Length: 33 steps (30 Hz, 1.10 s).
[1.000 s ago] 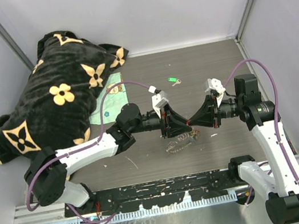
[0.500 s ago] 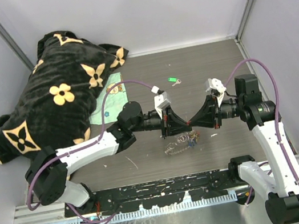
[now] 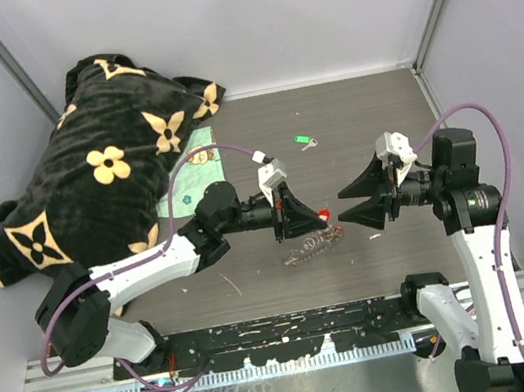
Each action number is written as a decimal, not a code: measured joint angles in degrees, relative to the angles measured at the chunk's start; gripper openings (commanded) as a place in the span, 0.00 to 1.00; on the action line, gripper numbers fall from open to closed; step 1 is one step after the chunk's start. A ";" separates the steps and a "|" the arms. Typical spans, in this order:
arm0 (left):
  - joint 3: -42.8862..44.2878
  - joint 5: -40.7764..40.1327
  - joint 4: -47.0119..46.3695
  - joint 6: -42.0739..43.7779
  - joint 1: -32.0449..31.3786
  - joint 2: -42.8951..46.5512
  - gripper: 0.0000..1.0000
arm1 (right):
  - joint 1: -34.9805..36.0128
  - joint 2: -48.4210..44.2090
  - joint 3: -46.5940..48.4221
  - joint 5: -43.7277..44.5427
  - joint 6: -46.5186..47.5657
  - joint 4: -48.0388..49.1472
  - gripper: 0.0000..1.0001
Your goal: Remove the keys from the keyring
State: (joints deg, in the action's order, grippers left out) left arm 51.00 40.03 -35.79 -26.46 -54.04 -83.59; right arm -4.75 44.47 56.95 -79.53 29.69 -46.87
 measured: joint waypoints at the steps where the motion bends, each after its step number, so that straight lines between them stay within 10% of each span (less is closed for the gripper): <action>1: -0.74 -0.61 -0.55 -0.50 0.07 0.63 0.00 | -0.15 -0.26 0.00 -0.13 0.04 -0.04 0.56; 11: -5.40 -11.87 -1.22 -3.15 0.15 9.07 0.00 | -0.57 -2.47 -2.34 -0.72 4.28 -1.66 0.11; 33: -0.61 -26.51 -1.25 -3.89 -5.33 7.98 0.00 | 5.09 -0.42 -7.41 2.49 2.62 6.03 0.02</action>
State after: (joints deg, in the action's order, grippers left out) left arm 50.39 13.52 -37.04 -30.35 -59.37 -75.61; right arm 0.34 44.05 49.54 -77.03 32.32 -40.84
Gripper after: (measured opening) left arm 0.018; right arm 0.057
